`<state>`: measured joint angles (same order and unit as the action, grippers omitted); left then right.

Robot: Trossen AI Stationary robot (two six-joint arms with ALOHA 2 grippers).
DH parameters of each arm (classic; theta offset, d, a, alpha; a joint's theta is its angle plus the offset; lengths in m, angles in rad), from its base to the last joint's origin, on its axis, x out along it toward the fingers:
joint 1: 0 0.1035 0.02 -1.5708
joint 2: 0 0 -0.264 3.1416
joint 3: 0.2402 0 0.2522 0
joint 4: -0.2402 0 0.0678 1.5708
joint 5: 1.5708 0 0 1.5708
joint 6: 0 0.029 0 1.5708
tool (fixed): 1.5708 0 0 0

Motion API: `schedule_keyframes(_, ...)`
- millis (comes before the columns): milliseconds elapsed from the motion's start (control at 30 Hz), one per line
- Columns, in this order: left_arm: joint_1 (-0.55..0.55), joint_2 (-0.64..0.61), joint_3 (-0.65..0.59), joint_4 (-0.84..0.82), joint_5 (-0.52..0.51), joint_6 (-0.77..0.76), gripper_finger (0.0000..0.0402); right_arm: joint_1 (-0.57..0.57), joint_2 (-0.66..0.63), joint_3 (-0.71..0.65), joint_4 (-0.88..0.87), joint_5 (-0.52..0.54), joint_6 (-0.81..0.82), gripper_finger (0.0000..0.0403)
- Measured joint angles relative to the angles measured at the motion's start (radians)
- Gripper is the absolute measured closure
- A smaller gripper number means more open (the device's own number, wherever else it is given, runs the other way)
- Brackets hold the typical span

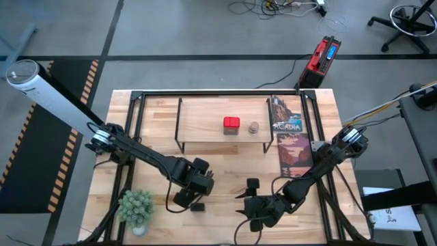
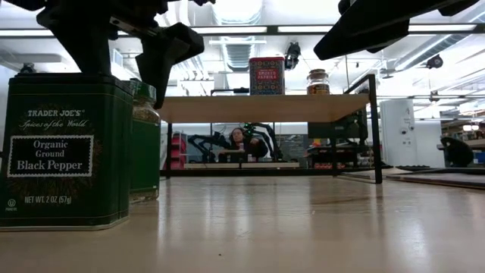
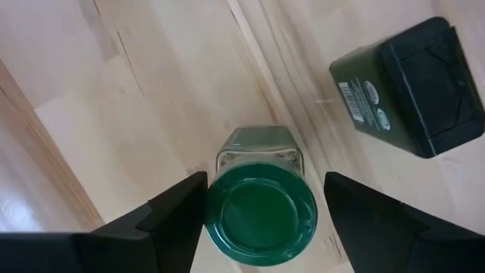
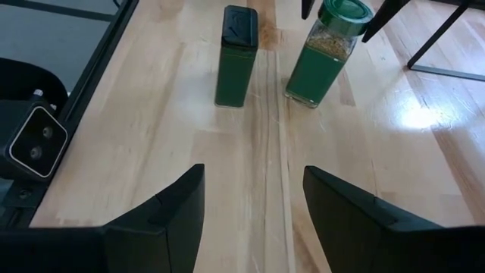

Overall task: Shelf spices
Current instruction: Put the green seasoning bottle on the shelf

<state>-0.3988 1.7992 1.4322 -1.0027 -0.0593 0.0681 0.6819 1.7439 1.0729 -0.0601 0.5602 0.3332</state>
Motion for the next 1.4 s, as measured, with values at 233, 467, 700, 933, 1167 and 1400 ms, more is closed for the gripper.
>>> schedule_keyframes(233, 0.0, 0.0, -0.051, 0.024, 0.0, -0.027, 0.0144, 0.0, 0.0, 0.0, 0.015, -0.002, 0.0, 0.0203)
schedule_keyframes(467, 0.0, 0.0, -0.076, 0.049, 0.0, -0.051, 0.0147, -0.002, 0.0, 0.0, 0.017, -0.002, -0.002, 0.0203)
schedule_keyframes(700, 0.0, 0.0, -0.098, 0.107, 0.001, -0.061, 0.0168, -0.002, 0.0, -0.015, 0.022, -0.006, 0.008, 0.0203)
schedule_keyframes(933, 0.0, 0.0, -0.107, 0.11, 0.01, -0.087, 0.0188, -0.002, 0.0, -0.055, 0.102, -0.012, 0.009, 0.0203)
schedule_keyframes(1167, 0.0, 0.0, -0.109, 0.108, 0.019, -0.123, 0.0205, -0.002, 0.0, -0.058, 0.103, -0.01, 0.007, 0.0203)
schedule_keyframes(1400, 0.0, 0.0, -0.109, 0.102, 0.021, -0.168, 0.0199, -0.014, 0.001, -0.067, 0.1, -0.01, -0.005, 0.0203)
